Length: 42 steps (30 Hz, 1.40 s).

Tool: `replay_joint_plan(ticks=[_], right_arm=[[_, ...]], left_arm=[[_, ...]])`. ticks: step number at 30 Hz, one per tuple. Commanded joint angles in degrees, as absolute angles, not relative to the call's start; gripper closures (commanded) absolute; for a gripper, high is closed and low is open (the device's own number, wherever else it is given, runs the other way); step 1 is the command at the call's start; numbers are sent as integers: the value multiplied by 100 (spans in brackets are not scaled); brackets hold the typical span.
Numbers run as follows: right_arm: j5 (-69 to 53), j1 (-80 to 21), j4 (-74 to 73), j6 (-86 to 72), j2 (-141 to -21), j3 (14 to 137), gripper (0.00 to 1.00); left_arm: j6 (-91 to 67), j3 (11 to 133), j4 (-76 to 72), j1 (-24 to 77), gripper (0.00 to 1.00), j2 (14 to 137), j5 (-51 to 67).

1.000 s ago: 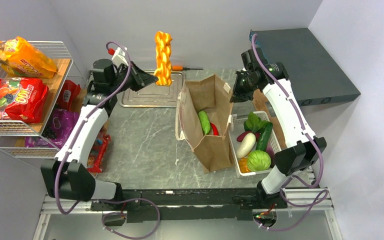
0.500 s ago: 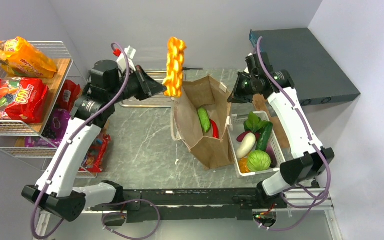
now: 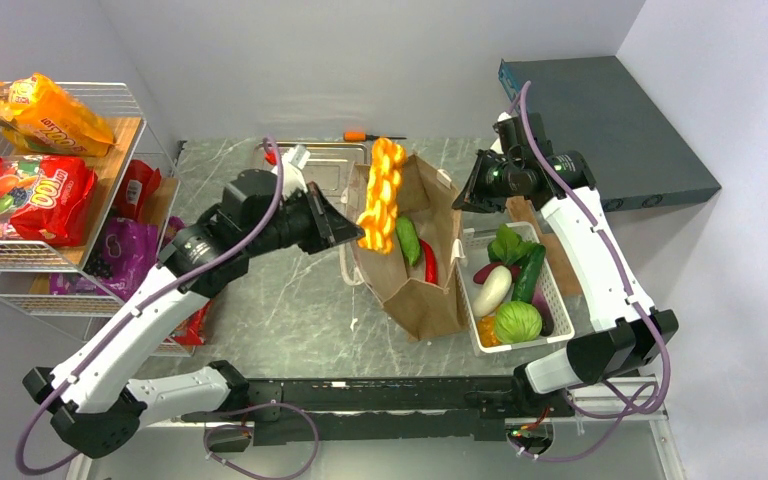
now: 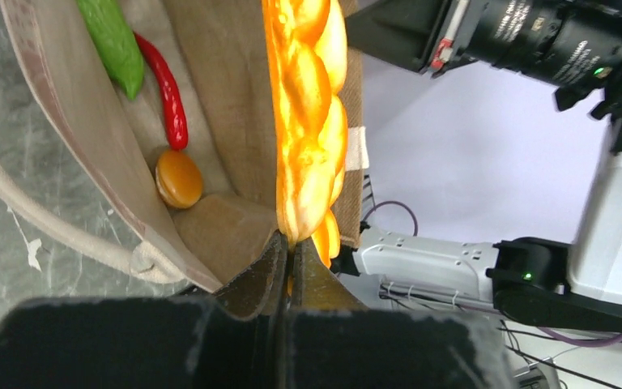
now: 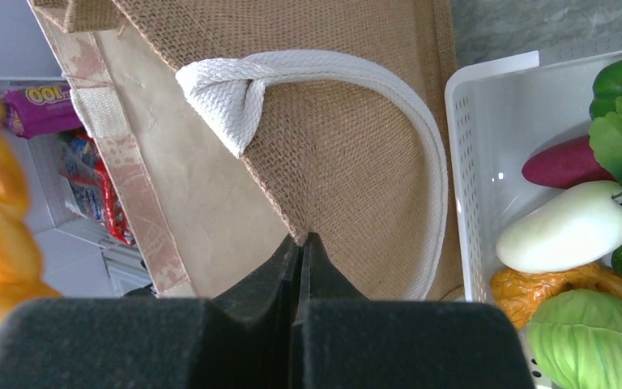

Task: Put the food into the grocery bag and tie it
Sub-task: Place the food in the grocery bag.

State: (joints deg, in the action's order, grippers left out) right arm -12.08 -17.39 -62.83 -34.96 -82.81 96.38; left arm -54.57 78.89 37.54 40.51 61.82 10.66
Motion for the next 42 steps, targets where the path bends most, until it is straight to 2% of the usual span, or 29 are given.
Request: replay_joint_plan(ticks=[1,5,9,11,12,13,14,15,16,20,26,30,33,36,42], right_arm=[[-1188,-1740,-6264,-3561,-8010,9897,100],[-885,-1734,-6313,-3605,-7993,9767,100],[-472,-1740,-6527,-3657,-8009,9775,100],[-286,-1741,-6601,-3695,-8042,9800,100],[-218,-1735,-6693,-3725,-8088,9880,100],[-172,-1735,-6797,-3742,-8169,10014,100],[-134,-1740,-6885,-3752,-8218,10144,100],[-99,-1740,-6945,-3746,-8262,10249,100],[-52,-1740,-6985,-3744,-8280,10343,100],[-11,-1738,-7114,-3665,-8363,10597,100],[-76,-1740,-6837,-3305,-8574,10416,100],[-524,-1738,-6443,-3112,-8857,10446,100],[-728,-1740,-6213,-3060,-9069,10556,100],[-793,-1740,-6200,-3059,-9173,10734,100],[-1010,-1739,-5985,-3054,-8986,10436,100]], left_arm=[[-5945,7788,3634,4508,100,6091,345],[-6136,7476,3433,4663,100,6090,314],[-6118,7127,2582,4733,100,6030,360],[-6054,7153,2517,4731,93,6142,351],[-6036,7219,2636,4734,86,6242,412],[-5988,7299,2623,4735,69,6346,560],[-5873,7353,2447,4737,49,6479,796],[-5732,7394,2225,4731,11,6611,1150],[-5596,7479,2124,4741,2,6798,1463],[-5394,7941,2380,4745,1,7155,1791],[-4219,9156,3840,4599,1,7262,652],[-3957,9685,5072,4057,2,7424,146],[-3975,8986,4949,3750,6,7023,66],[-4117,8238,4706,3397,7,6740,490],[-4028,7630,4073,3333,6,6986,1109]])
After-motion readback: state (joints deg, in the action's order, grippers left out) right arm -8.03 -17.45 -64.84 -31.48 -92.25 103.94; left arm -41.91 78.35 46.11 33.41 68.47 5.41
